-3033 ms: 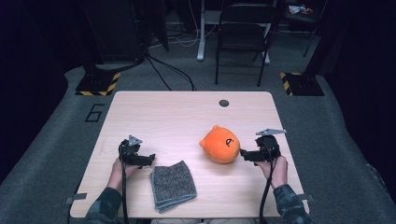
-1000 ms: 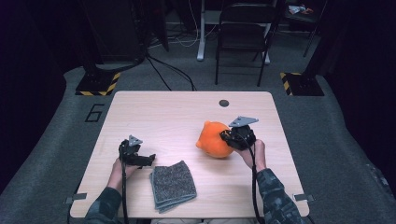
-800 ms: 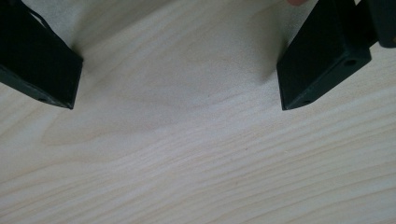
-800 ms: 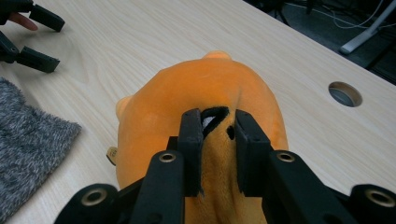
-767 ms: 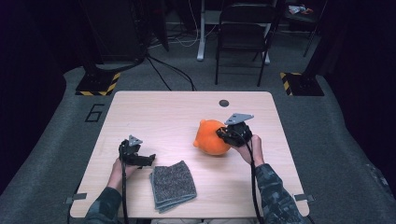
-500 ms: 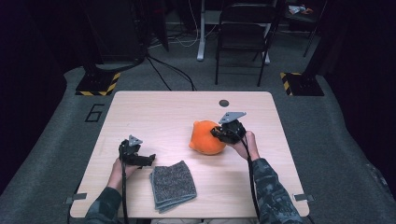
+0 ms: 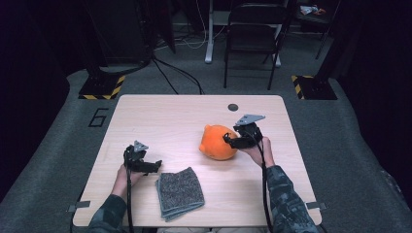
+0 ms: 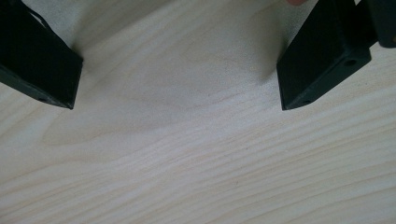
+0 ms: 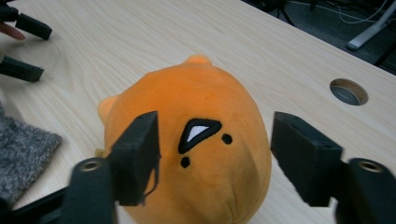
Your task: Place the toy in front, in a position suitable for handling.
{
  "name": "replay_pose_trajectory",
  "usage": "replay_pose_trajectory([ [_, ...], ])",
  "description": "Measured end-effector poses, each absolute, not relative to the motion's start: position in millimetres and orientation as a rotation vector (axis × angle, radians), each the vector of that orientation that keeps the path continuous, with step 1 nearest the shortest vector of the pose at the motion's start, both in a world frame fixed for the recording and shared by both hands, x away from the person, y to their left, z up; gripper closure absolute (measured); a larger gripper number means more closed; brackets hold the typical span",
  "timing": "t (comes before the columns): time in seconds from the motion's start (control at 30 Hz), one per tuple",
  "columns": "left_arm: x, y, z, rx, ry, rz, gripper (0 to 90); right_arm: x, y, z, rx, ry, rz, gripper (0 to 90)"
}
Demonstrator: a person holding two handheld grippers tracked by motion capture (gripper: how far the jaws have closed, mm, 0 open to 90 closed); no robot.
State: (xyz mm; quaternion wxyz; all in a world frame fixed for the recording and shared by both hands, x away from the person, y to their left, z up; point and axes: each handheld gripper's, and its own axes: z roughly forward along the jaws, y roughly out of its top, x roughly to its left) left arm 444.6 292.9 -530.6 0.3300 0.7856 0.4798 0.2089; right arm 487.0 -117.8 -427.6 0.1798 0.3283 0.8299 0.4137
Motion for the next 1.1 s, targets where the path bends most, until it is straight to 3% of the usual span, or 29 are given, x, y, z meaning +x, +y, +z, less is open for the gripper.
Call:
replay_pose_trajectory([
  [0.13, 444.7, 292.9, -530.7, 2.054, 1.254, 0.547, 0.0, 472.1, -117.9, -417.2, 0.924, 2.372, 1.2, 16.8],
  [0.23, 444.7, 293.0, -530.6, 2.056, 1.253, 0.547, 0.0, 463.4, -117.5, -412.6, 0.928, 2.37, 1.222, 14.6],
  [0.7, 444.5, 293.4, -529.9, 2.065, 1.254, 0.539, 0.0, 414.6, -79.3, -433.3, 0.861, 2.562, 1.135, 5.4],
  [1.1, 444.7, 293.0, -530.6, 2.057, 1.253, 0.547, 0.0, 396.3, -33.5, -452.5, 0.702, 2.683, 1.092, 4.3],
])
